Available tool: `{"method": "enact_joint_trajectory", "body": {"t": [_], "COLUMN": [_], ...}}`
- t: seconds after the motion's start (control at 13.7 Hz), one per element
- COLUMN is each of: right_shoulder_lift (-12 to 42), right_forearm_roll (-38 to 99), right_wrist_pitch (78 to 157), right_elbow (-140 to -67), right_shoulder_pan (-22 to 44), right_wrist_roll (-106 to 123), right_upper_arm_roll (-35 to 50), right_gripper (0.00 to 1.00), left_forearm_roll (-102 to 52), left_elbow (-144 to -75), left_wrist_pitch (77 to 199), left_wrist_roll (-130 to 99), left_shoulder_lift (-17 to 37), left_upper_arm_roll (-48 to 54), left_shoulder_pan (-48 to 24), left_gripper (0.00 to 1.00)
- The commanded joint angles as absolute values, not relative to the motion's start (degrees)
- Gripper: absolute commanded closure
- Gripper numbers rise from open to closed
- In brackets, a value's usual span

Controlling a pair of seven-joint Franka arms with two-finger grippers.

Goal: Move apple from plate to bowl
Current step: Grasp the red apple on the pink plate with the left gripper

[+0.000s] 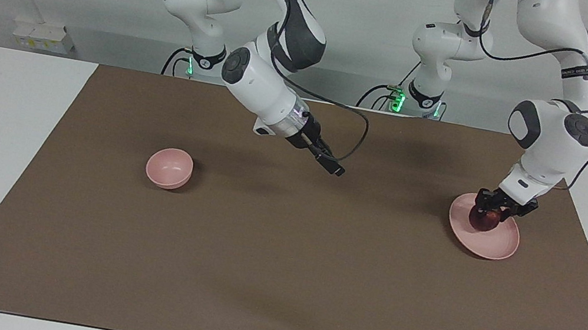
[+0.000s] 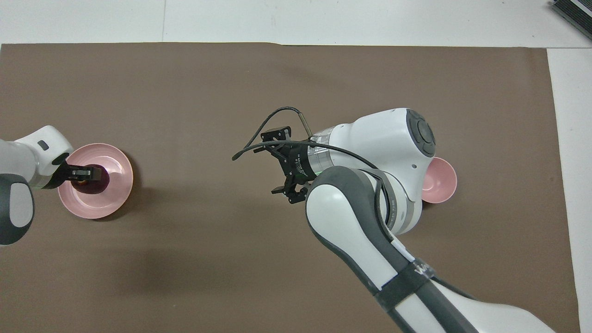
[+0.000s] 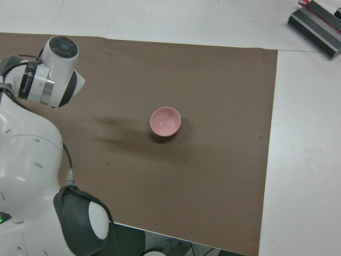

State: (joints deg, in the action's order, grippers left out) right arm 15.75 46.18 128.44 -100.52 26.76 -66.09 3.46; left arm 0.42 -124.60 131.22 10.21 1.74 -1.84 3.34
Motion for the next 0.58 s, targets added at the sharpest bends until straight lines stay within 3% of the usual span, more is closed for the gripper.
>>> {"method": "enact_joint_trajectory", "body": {"t": [0.0, 0.51], "right_shoulder_lift": [16.96, 17.4], "right_forearm_roll": [48.95, 54.13], "right_wrist_pitch": [130.77, 131.39], "right_elbow": [-99.05, -98.26], "right_shoulder_pan": [26.89, 27.51], "right_wrist_roll": [-68.89, -69.26], "right_upper_arm_roll": [3.52, 3.78], "right_gripper": [0.0, 0.0], "left_forearm_roll": [-2.96, -33.78], "left_elbow": [-121.66, -120.06], "left_wrist_pitch": [123.61, 116.63], "left_wrist_roll": [10.72, 9.93], "left_shoulder_lift": [-1.32, -4.57], "left_upper_arm_roll": [-1.14, -1.23], "left_shoulder_pan": [2.73, -3.33], "left_gripper": [1.0, 1.0]}}
